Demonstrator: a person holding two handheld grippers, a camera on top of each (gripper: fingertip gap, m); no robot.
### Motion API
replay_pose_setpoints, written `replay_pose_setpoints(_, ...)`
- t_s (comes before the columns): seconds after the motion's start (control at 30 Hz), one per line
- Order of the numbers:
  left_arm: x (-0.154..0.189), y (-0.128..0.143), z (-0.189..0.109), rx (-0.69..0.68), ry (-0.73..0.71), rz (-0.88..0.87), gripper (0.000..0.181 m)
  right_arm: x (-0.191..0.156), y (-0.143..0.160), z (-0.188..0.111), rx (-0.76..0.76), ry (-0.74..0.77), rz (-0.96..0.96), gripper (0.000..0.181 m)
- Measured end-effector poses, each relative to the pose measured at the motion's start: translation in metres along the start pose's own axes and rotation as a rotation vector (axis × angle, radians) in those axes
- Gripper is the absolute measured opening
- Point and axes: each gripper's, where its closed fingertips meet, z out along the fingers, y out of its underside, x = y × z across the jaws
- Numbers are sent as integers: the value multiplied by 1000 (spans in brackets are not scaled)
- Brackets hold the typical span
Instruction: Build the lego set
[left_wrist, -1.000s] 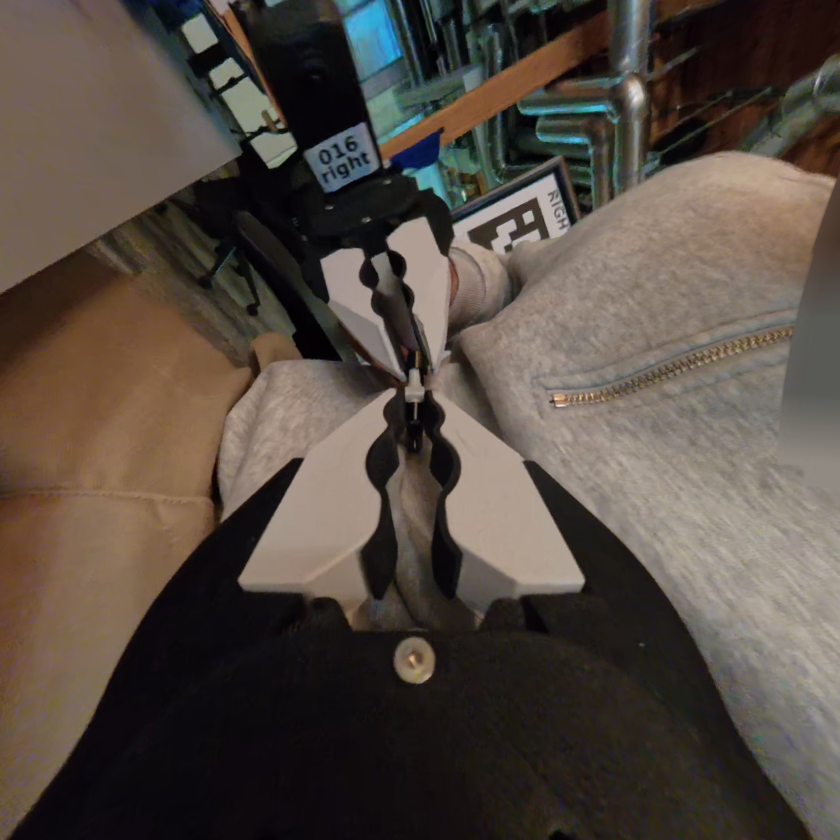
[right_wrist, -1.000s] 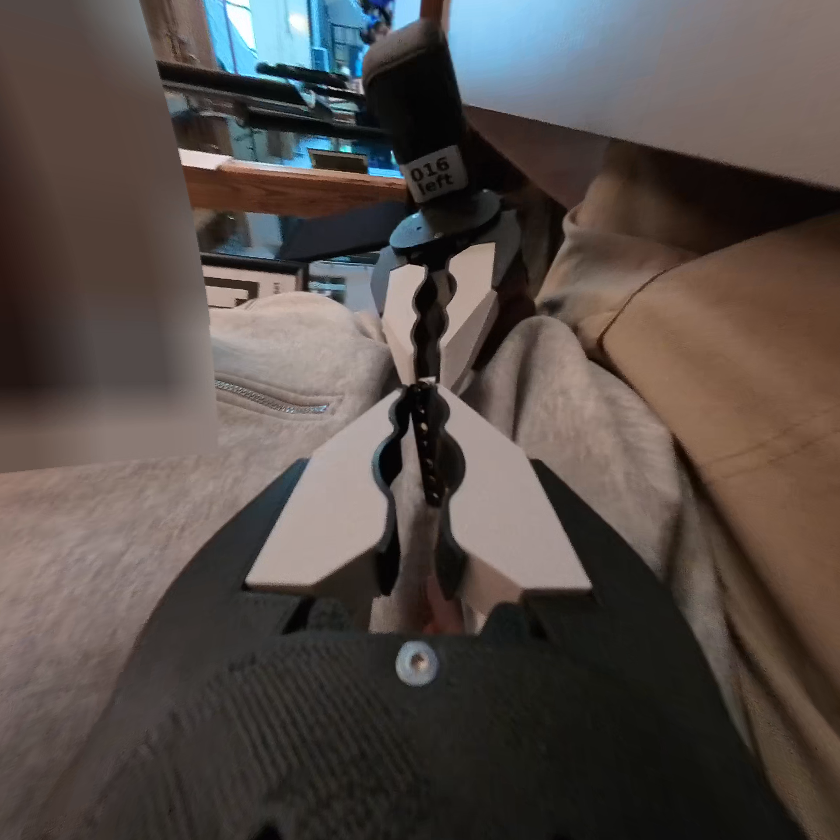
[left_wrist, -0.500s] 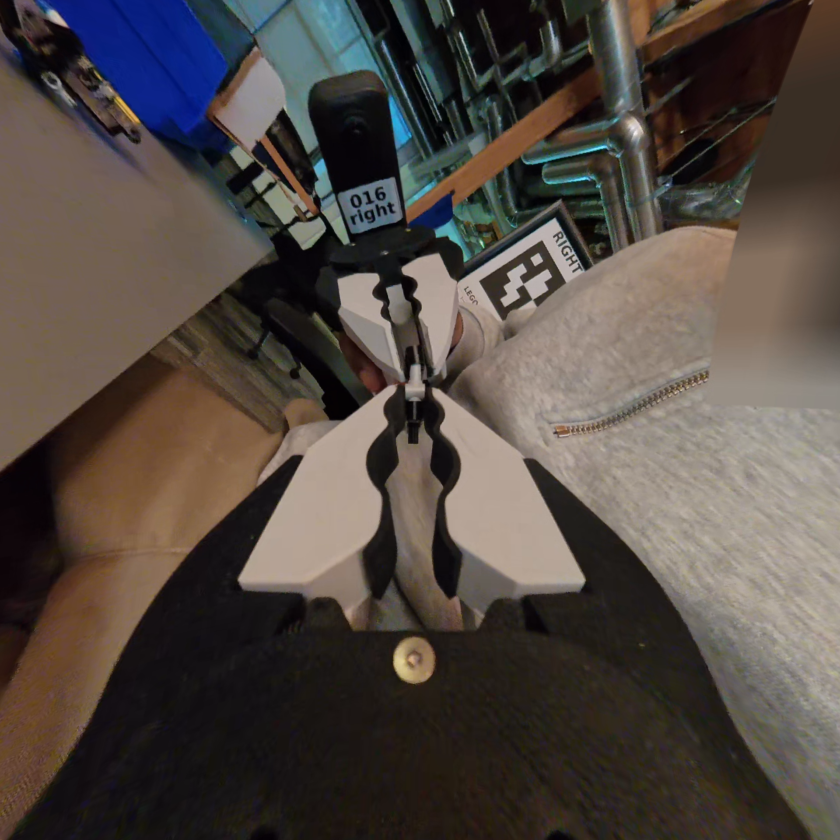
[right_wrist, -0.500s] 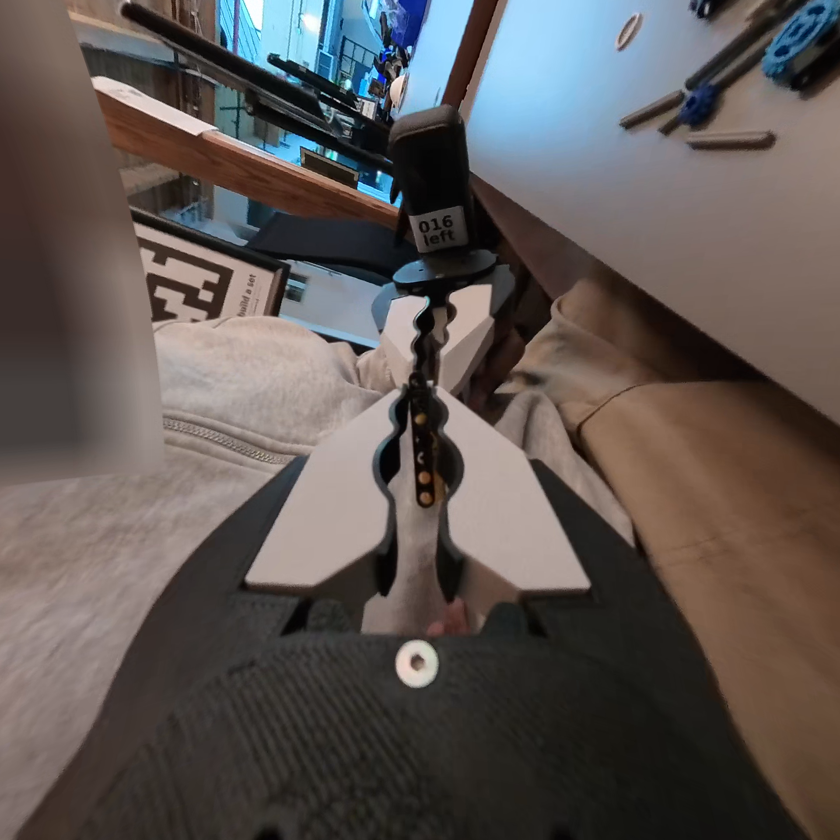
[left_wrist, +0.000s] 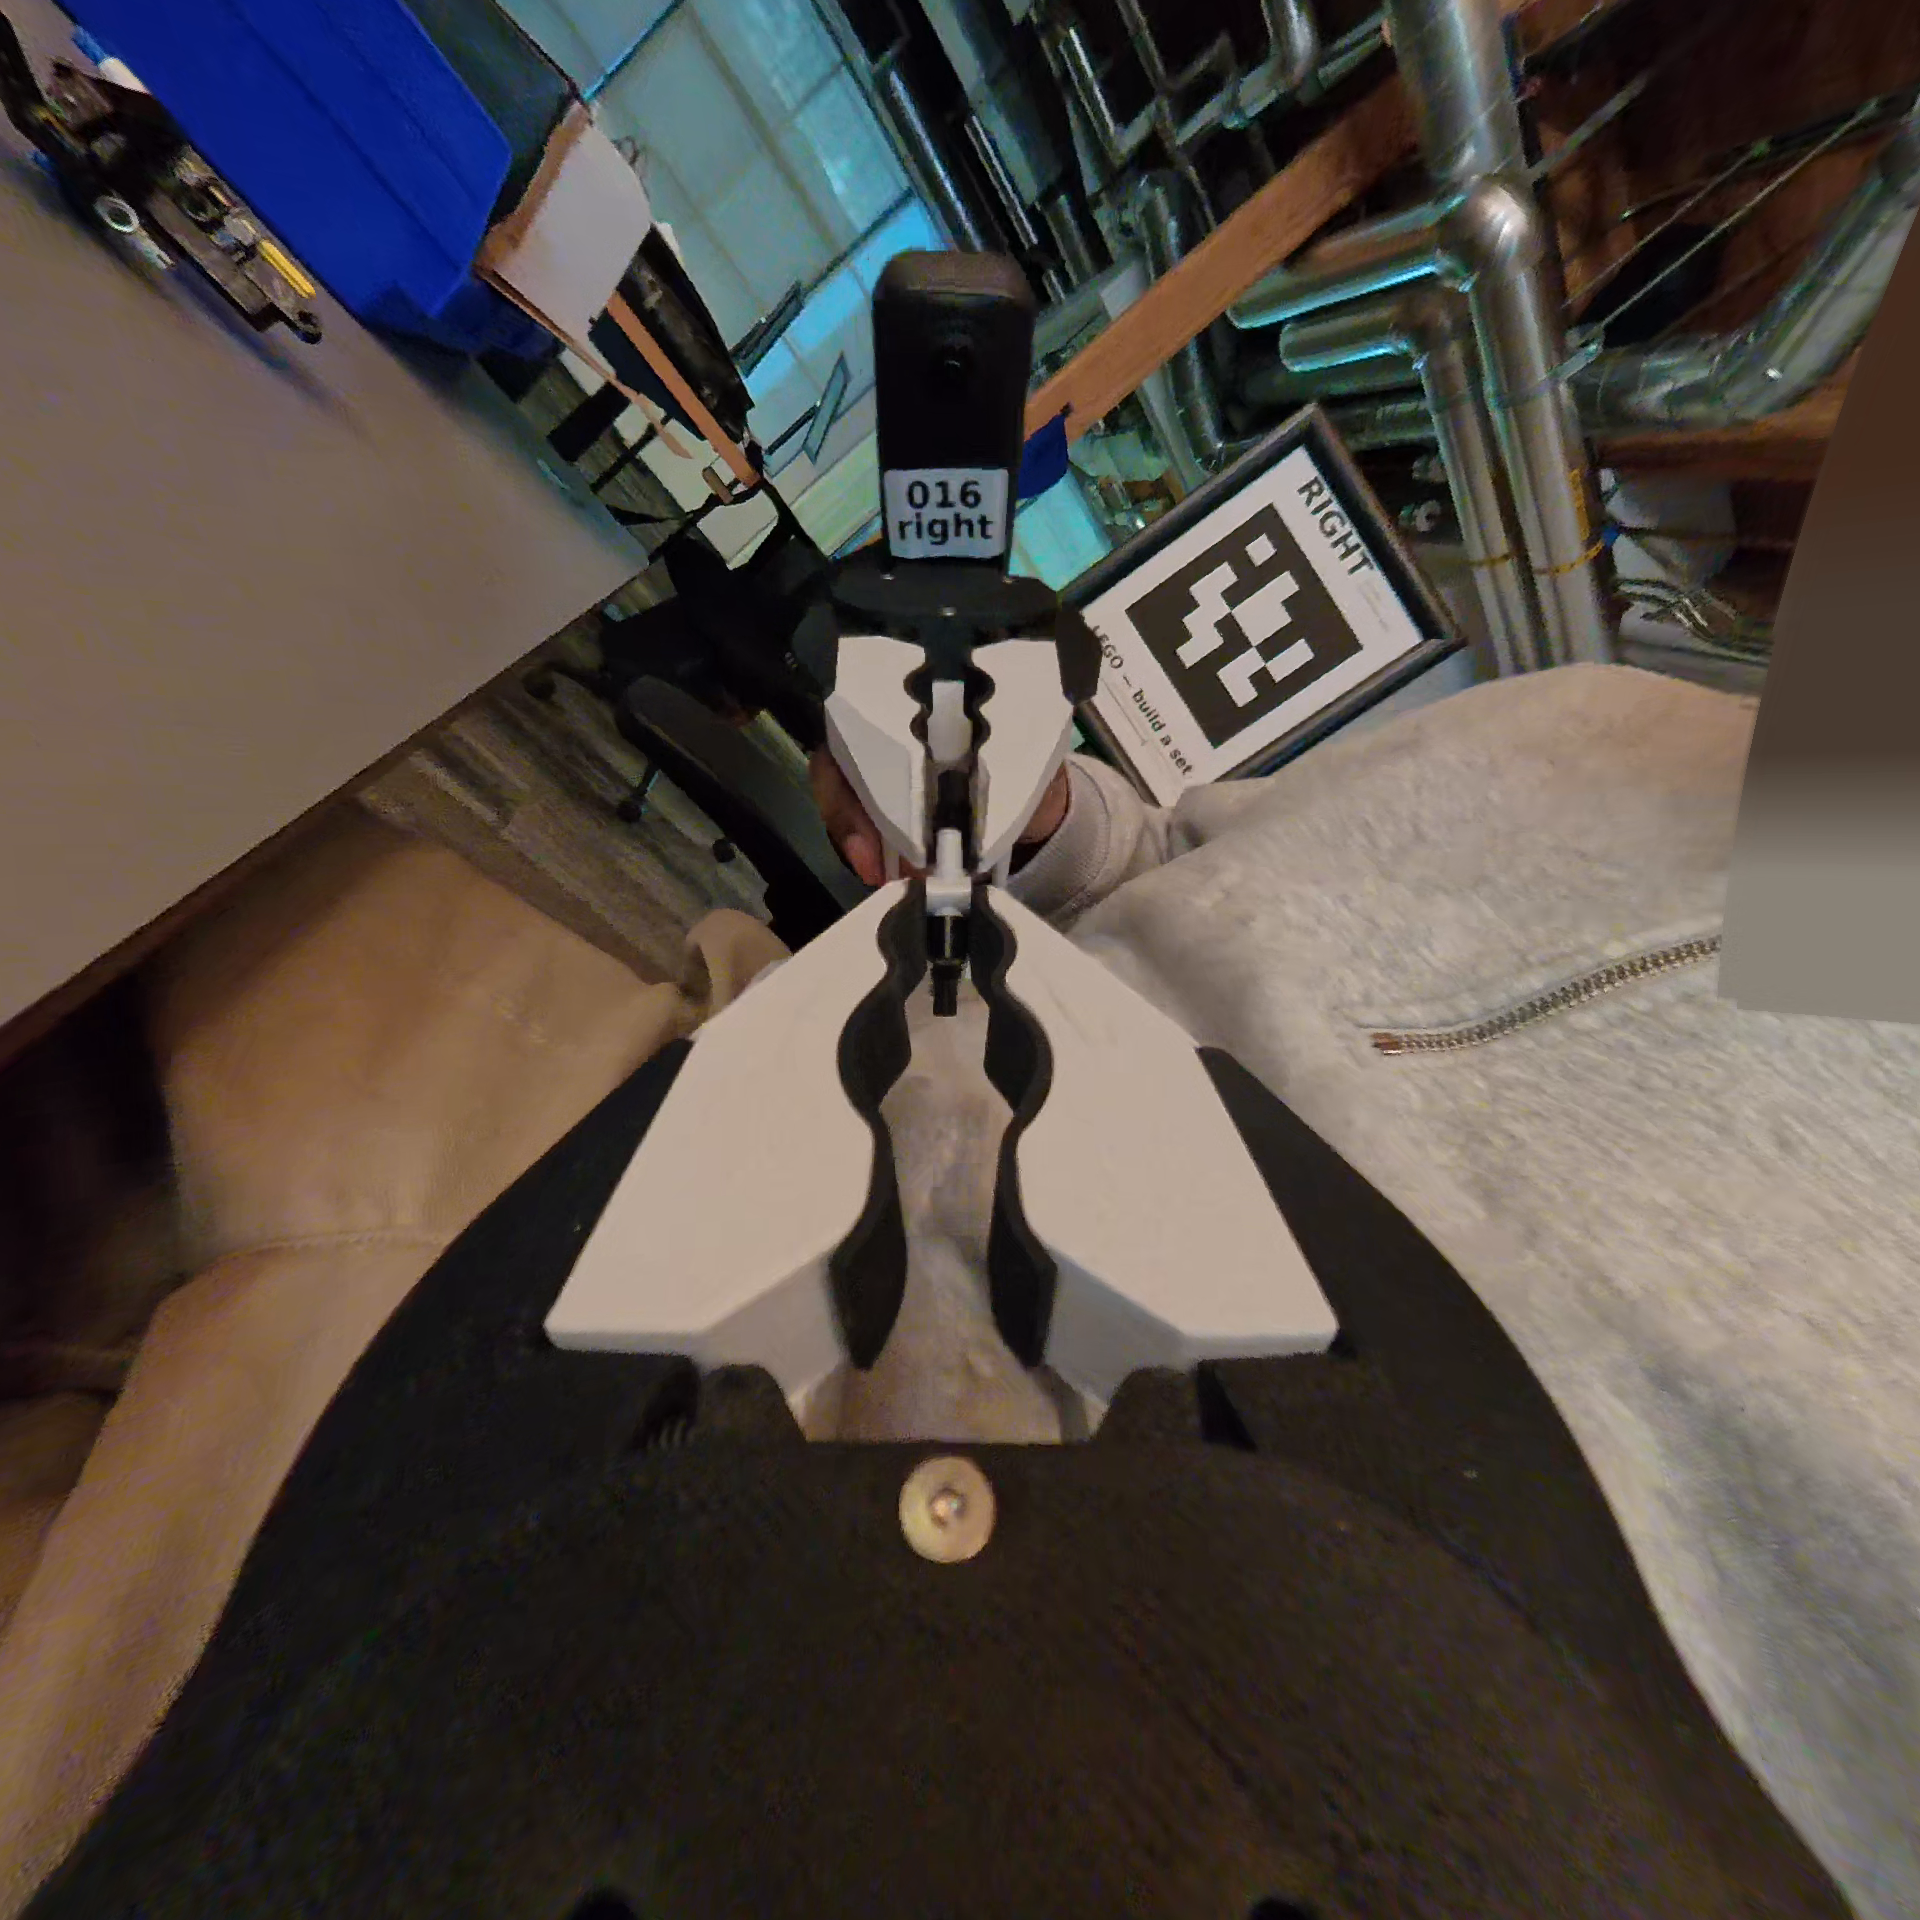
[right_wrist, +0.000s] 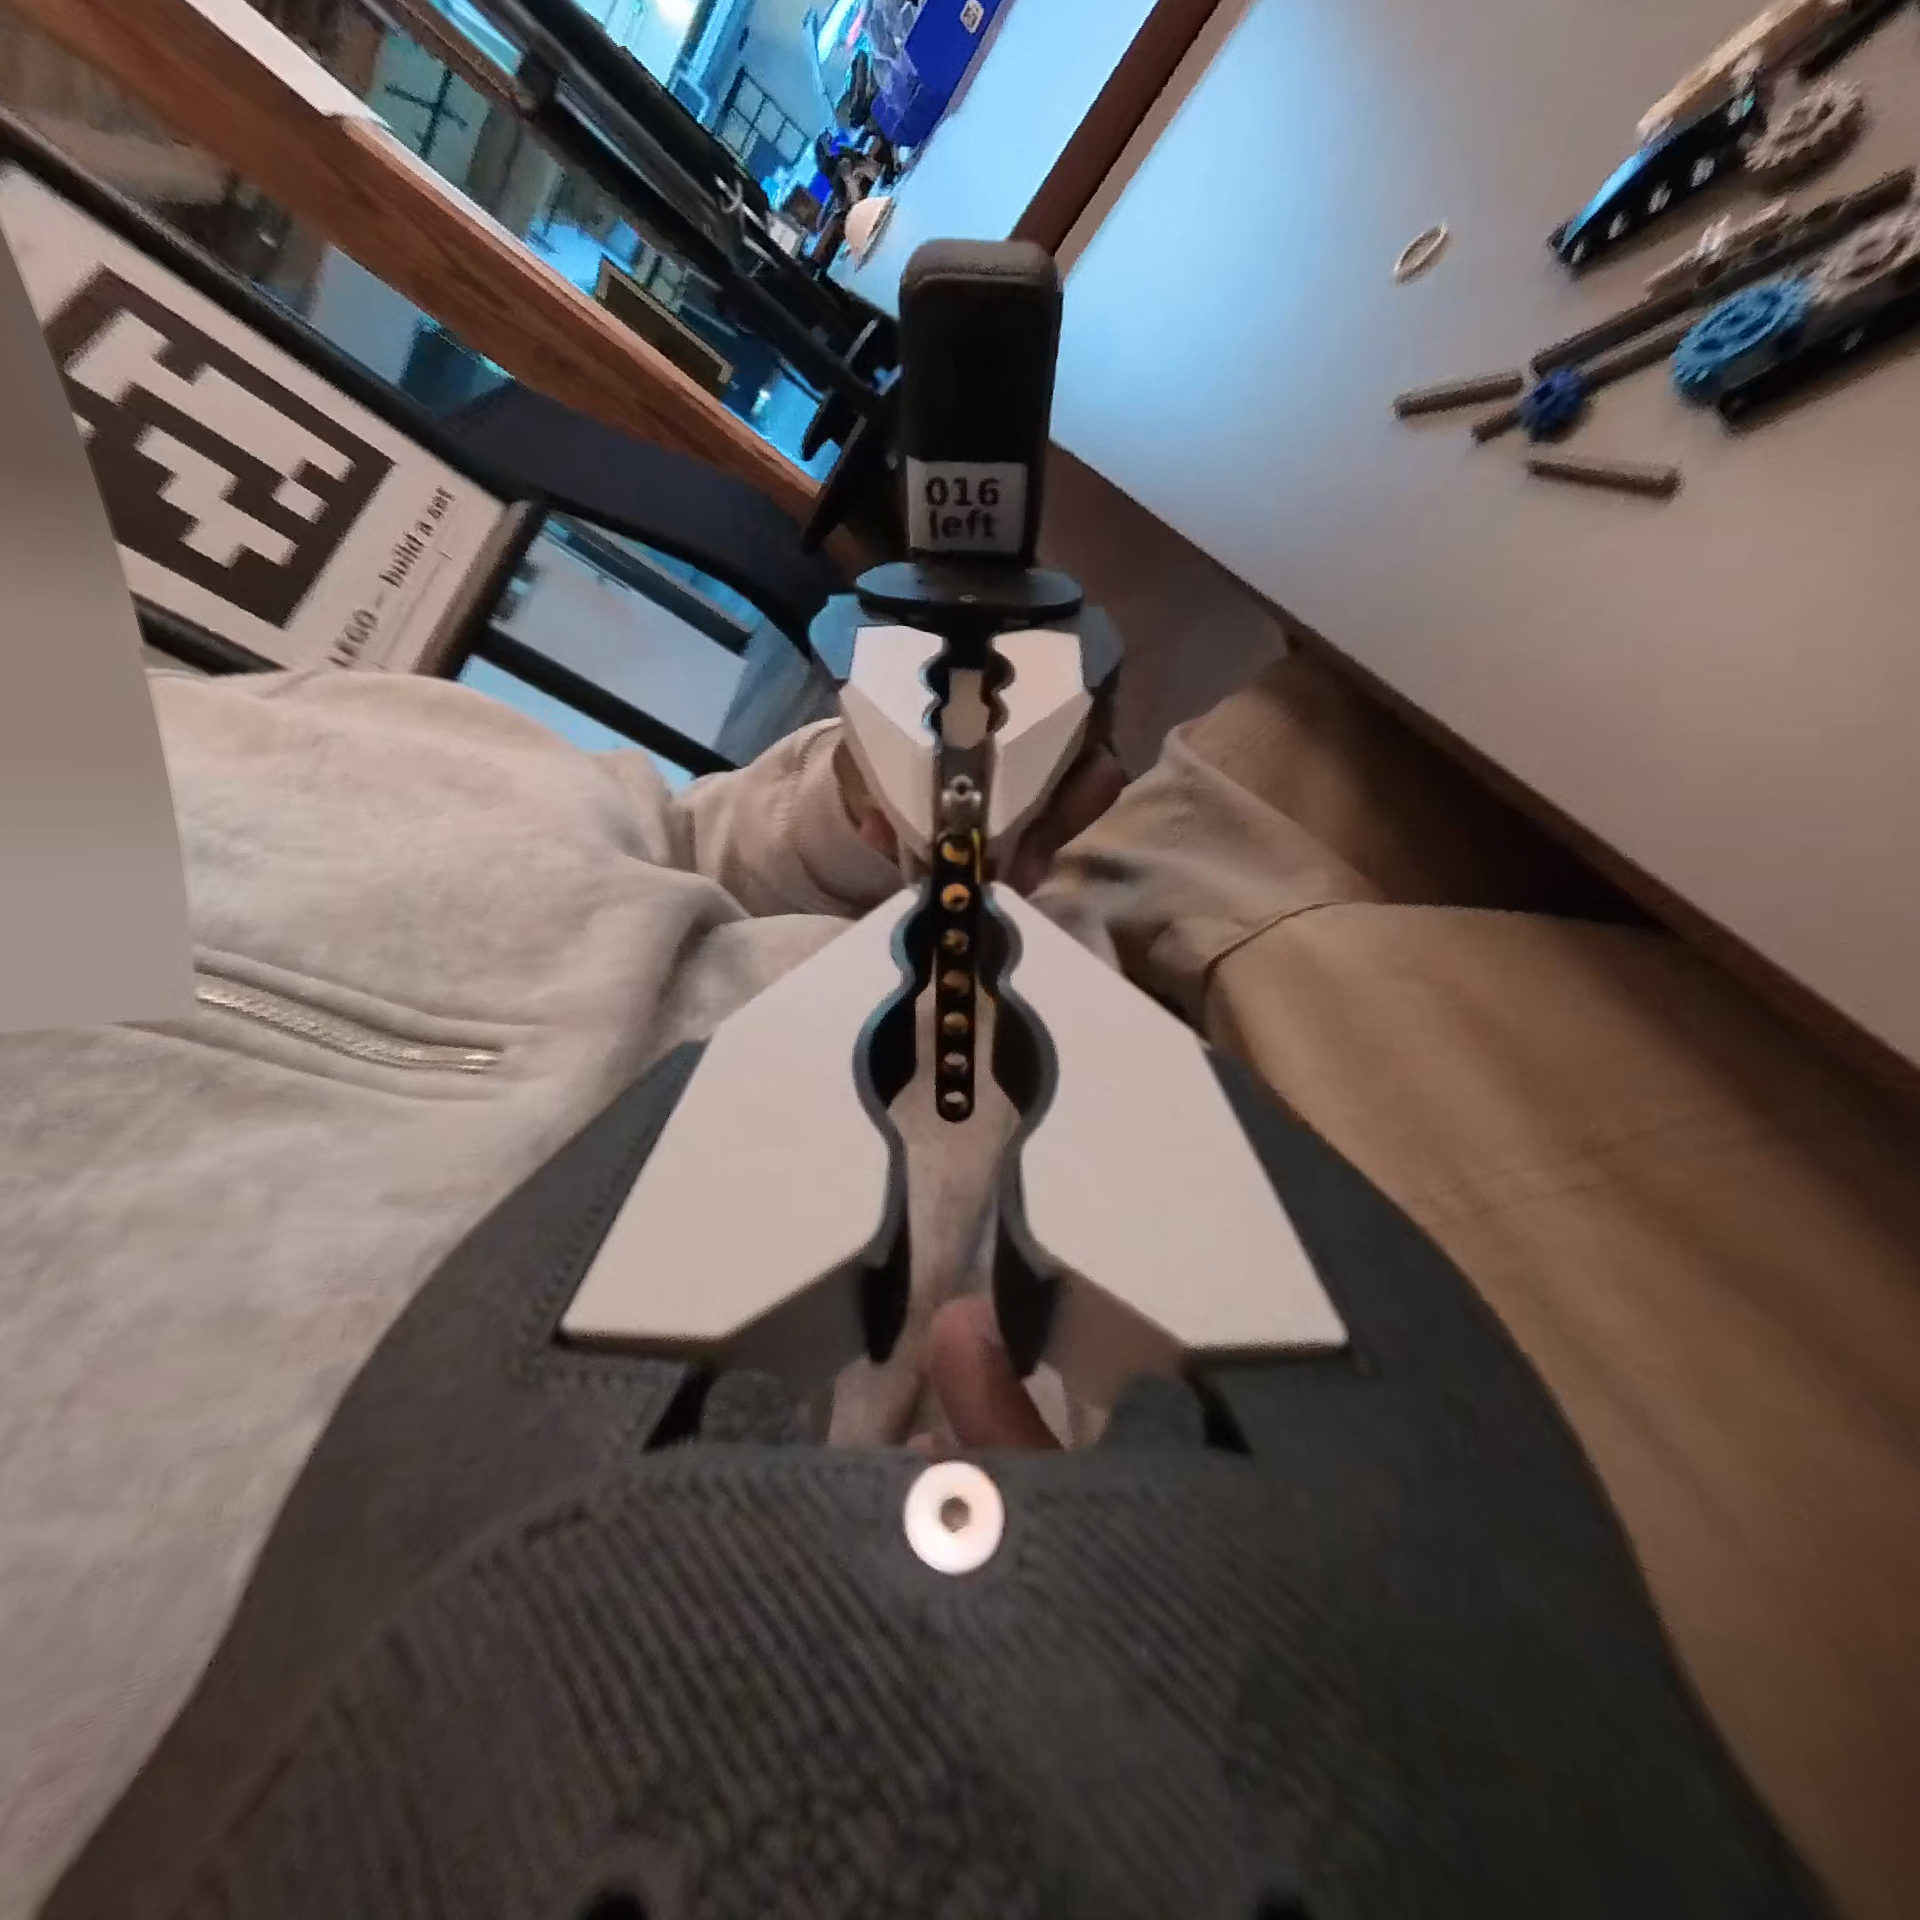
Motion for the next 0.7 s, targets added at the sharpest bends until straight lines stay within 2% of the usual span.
replay_pose_setpoints(0.1,3,-6,-5,42,17,9,4,4,-19,-14,163,33,-103,4)
replay_pose_setpoints(0.2,12,-20,-14,116,52,53,4,11,-39,-38,381,119,-348,4)
replay_pose_setpoints(0.27,21,-29,-21,170,80,111,4,15,-39,-43,455,174,-530,4)
replay_pose_setpoints(0.37,24,-38,-26,210,76,163,4,5,-36,-38,415,265,-712,4)
replay_pose_setpoints(0.47,20,-43,-26,216,49,191,4,30,-38,-48,360,653,-914,4)
replay_pose_setpoints(0.5,19,-44,-25,214,47,194,4,37,-35,-49,332,733,-955,5)
replay_pose_setpoints(0.7,0,-55,-16,176,84,116,4,63,-25,-55,245,896,-909,4)
